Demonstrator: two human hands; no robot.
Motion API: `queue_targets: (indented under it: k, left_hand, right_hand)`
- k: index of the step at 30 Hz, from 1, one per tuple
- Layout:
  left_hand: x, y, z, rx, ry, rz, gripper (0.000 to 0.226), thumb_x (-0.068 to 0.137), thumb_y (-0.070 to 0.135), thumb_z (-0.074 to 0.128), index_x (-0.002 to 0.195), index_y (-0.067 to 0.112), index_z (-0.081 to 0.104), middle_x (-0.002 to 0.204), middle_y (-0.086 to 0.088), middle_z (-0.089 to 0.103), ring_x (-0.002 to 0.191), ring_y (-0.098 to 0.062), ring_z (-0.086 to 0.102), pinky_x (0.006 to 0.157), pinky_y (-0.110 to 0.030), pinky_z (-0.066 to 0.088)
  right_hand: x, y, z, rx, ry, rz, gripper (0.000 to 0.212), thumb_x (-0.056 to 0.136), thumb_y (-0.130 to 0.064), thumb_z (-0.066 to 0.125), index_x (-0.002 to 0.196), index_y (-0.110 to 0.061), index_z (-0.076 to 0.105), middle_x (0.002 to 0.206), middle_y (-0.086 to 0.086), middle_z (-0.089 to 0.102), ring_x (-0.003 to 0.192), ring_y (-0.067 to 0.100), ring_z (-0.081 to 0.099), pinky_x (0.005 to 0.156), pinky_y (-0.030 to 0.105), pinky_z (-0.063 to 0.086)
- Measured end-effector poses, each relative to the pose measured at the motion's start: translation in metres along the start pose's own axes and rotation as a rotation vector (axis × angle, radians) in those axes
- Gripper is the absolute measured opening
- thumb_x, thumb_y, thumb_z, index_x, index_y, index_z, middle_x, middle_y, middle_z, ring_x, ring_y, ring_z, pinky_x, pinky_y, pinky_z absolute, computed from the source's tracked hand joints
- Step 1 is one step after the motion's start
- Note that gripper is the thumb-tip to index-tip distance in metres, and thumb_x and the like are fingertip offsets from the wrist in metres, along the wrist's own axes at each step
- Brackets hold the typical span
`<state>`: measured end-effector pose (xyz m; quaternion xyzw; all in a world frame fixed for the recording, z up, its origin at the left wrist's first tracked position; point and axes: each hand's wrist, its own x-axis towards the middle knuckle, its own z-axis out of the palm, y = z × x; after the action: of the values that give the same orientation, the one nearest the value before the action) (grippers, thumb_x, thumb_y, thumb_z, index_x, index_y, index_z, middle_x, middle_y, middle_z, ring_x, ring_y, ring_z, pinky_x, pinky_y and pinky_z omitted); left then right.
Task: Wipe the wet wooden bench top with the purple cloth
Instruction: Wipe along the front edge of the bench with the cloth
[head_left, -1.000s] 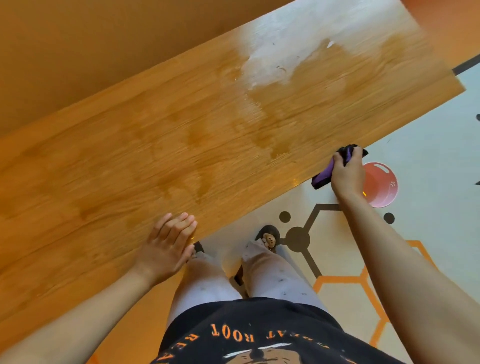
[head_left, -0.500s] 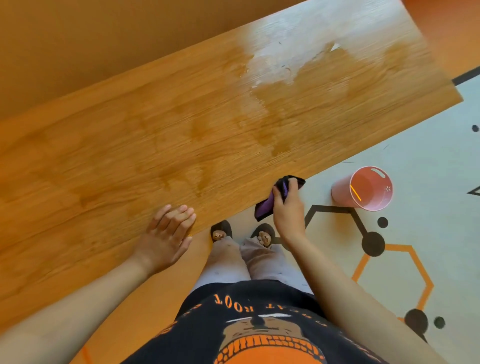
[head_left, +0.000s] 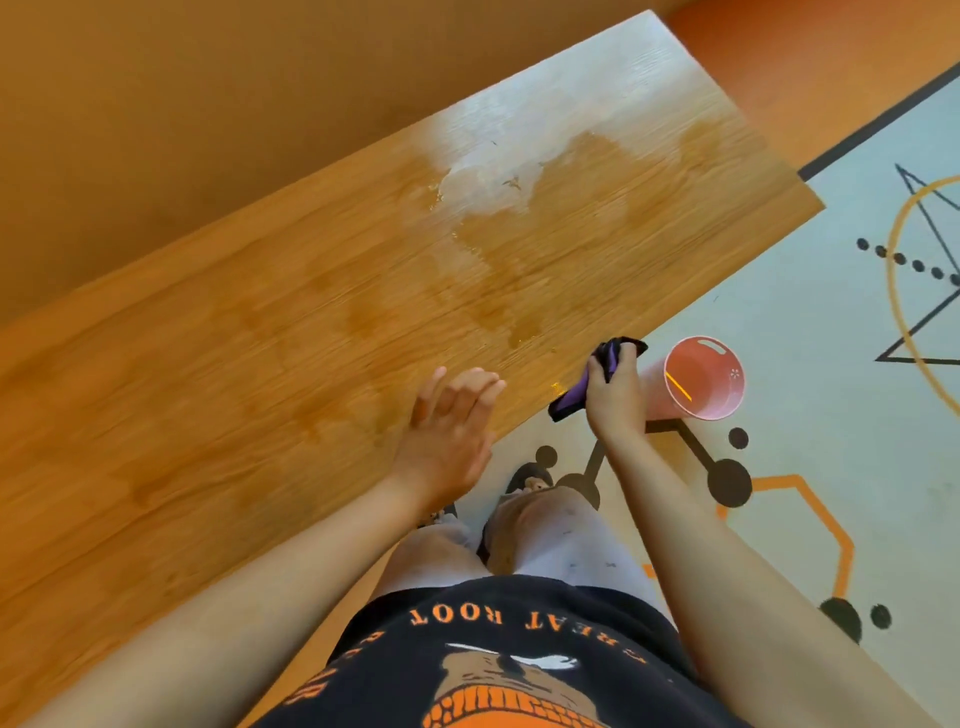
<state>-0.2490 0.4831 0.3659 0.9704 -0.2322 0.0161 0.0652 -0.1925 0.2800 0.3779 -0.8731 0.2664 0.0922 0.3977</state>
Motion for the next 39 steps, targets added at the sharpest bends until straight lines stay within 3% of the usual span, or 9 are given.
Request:
queue_targets:
  k: [6, 14, 18, 22, 25, 28, 31, 35, 39]
  left_hand:
    - [0.073, 0.036, 0.026, 0.075, -0.147, 0.155, 0.054, 0.082, 0.026, 0.052, 0.133, 0.01, 0.045, 0.133, -0.006, 0.051, 0.129, -0.022, 0.035, 0.114, -0.043, 0.013]
    - [0.08, 0.049, 0.046, 0.04, -0.081, 0.123, 0.057, 0.075, 0.022, 0.067, 0.126, 0.01, 0.046, 0.124, -0.004, 0.045, 0.121, -0.023, 0.039, 0.113, -0.04, 0.013]
    - [0.083, 0.048, 0.045, 0.04, -0.077, 0.119, 0.05, 0.083, 0.033, 0.051, 0.127, 0.011, 0.043, 0.126, -0.004, 0.04, 0.123, -0.023, 0.038, 0.114, -0.04, 0.01]
    - [0.079, 0.049, 0.047, 0.037, -0.076, 0.118, 0.05, 0.085, 0.039, 0.04, 0.127, 0.011, 0.044, 0.125, -0.004, 0.041, 0.123, -0.024, 0.039, 0.115, -0.04, 0.01]
    - [0.081, 0.048, 0.048, 0.038, -0.045, 0.12, 0.049, 0.086, 0.04, 0.042, 0.126, 0.011, 0.045, 0.123, -0.004, 0.043, 0.122, -0.023, 0.041, 0.114, -0.04, 0.013]
    - [0.081, 0.049, 0.049, 0.037, -0.015, 0.11, 0.05, 0.085, 0.041, 0.046, 0.125, 0.011, 0.047, 0.123, -0.003, 0.045, 0.121, -0.022, 0.042, 0.113, -0.04, 0.015]
    - [0.083, 0.049, 0.048, 0.031, -0.013, 0.121, 0.052, 0.085, 0.043, 0.048, 0.125, 0.01, 0.046, 0.122, -0.004, 0.044, 0.121, -0.023, 0.041, 0.114, -0.04, 0.014]
    - [0.084, 0.047, 0.048, 0.024, 0.0, 0.126, 0.052, 0.085, 0.043, 0.043, 0.125, 0.01, 0.045, 0.123, -0.004, 0.043, 0.121, -0.023, 0.04, 0.114, -0.04, 0.011]
    - [0.084, 0.048, 0.048, 0.024, -0.013, 0.128, 0.052, 0.086, 0.044, 0.042, 0.125, 0.011, 0.045, 0.123, -0.003, 0.042, 0.121, -0.023, 0.04, 0.114, -0.04, 0.012]
  right_hand:
    - [0.007, 0.003, -0.002, 0.007, -0.08, -0.053, 0.016, 0.097, -0.023, 0.048, 0.108, -0.013, 0.043, 0.086, 0.006, 0.058, 0.077, 0.026, 0.053, 0.066, 0.03, 0.035]
    - [0.118, 0.013, -0.08, 0.026, -0.02, -0.044, 0.019, 0.097, -0.022, 0.046, 0.112, -0.01, 0.045, 0.091, 0.009, 0.056, 0.083, 0.027, 0.054, 0.067, 0.03, 0.033]
    - [0.167, 0.012, -0.109, 0.002, 0.028, -0.022, 0.021, 0.098, -0.023, 0.043, 0.114, -0.01, 0.043, 0.091, 0.008, 0.055, 0.082, 0.027, 0.051, 0.068, 0.031, 0.033]
    - [0.149, 0.017, -0.098, -0.001, 0.035, -0.025, 0.018, 0.099, -0.023, 0.042, 0.109, -0.008, 0.04, 0.079, 0.005, 0.053, 0.075, 0.029, 0.052, 0.062, 0.032, 0.03]
    - [0.101, 0.017, -0.069, -0.017, -0.086, -0.075, 0.016, 0.098, -0.024, 0.045, 0.107, -0.01, 0.041, 0.08, 0.008, 0.055, 0.072, 0.028, 0.052, 0.06, 0.033, 0.032]
    - [0.068, 0.018, -0.051, -0.008, -0.229, -0.128, 0.011, 0.097, -0.025, 0.047, 0.1, -0.018, 0.04, 0.08, 0.009, 0.058, 0.071, 0.028, 0.057, 0.06, 0.038, 0.044]
    - [0.087, 0.017, -0.061, -0.039, -0.281, -0.163, 0.011, 0.096, -0.023, 0.051, 0.096, -0.016, 0.041, 0.083, 0.007, 0.059, 0.074, 0.026, 0.056, 0.063, 0.036, 0.04]
    - [0.137, 0.01, -0.097, -0.078, -0.17, -0.117, 0.014, 0.097, -0.022, 0.05, 0.105, -0.011, 0.047, 0.088, 0.007, 0.058, 0.074, 0.024, 0.052, 0.054, 0.031, 0.031]
    - [0.201, 0.007, -0.136, -0.162, 0.0, -0.018, 0.026, 0.096, -0.024, 0.049, 0.114, -0.006, 0.05, 0.109, 0.018, 0.058, 0.098, 0.031, 0.054, 0.076, 0.029, 0.034]
